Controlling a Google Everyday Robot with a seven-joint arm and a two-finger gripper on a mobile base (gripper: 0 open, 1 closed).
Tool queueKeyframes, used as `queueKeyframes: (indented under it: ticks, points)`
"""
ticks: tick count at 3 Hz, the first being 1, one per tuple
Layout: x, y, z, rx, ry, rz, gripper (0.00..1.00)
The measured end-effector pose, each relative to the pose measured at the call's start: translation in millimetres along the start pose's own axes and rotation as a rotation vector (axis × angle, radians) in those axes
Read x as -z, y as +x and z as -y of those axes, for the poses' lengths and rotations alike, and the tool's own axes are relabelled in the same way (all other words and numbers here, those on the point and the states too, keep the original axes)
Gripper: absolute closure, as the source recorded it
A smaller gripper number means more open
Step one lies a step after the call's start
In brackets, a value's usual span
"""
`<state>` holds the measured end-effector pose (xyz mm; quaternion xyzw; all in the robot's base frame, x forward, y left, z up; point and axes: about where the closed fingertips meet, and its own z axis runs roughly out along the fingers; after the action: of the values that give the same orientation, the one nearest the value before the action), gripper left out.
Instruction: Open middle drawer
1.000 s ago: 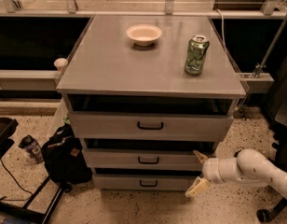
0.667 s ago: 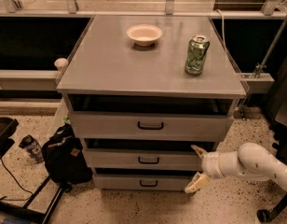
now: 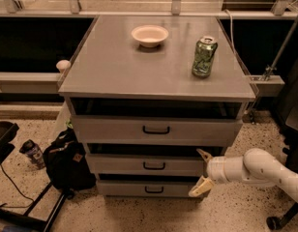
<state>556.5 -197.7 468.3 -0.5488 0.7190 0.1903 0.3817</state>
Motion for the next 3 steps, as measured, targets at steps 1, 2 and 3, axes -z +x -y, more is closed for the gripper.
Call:
queueKeyframes:
  ticks: [1,2,3]
  points:
    - [-43.5,1.0,50.0,0.001,0.064,0.032,0.0]
    - [-43.9,0.9,50.9,0.001,0.065,0.032,0.0]
    - [-43.9,0.9,50.9,0.001,0.065,0.032,0.19]
